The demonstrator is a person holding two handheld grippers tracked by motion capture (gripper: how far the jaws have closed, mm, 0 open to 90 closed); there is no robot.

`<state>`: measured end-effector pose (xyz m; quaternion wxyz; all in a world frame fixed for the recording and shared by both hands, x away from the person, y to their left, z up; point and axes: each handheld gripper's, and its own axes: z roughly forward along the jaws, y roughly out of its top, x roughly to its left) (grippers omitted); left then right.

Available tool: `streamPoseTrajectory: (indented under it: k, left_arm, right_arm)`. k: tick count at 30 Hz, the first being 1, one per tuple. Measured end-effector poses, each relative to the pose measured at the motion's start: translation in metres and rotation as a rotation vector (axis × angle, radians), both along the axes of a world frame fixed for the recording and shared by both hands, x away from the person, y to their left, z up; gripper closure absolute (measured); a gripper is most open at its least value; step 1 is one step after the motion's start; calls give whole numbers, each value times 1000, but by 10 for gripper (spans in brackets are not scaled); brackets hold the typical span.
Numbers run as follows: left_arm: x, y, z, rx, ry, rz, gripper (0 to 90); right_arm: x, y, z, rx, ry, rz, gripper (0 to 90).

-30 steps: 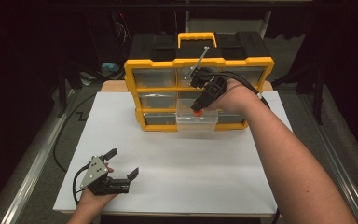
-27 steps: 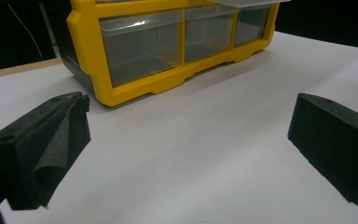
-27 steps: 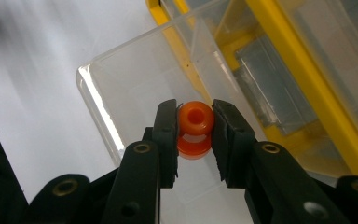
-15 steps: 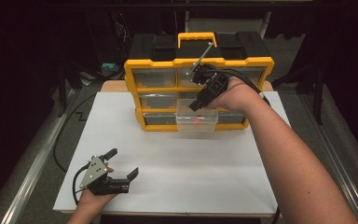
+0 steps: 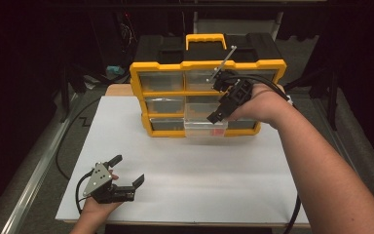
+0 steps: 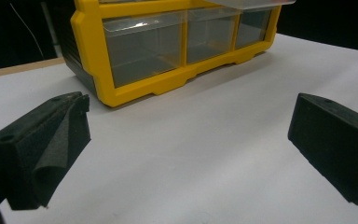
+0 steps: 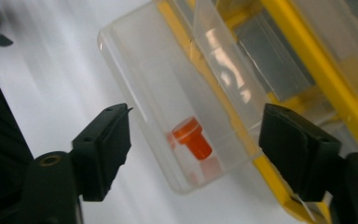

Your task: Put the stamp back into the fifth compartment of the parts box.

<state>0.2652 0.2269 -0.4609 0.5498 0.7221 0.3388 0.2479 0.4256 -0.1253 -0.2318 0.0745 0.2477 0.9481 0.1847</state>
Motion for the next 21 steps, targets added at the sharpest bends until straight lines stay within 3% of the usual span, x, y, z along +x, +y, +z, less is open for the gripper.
streamPoseTrajectory:
  k: [15, 21]
  left_arm:
    - [1, 1, 0, -3, 5, 7, 3]
    - [1, 1, 0, -4, 6, 11, 3]
  right_arm:
    - [-28, -38, -12, -31, 15, -60, 1]
    - [-37, -53, -16, -42, -2, -78, 1]
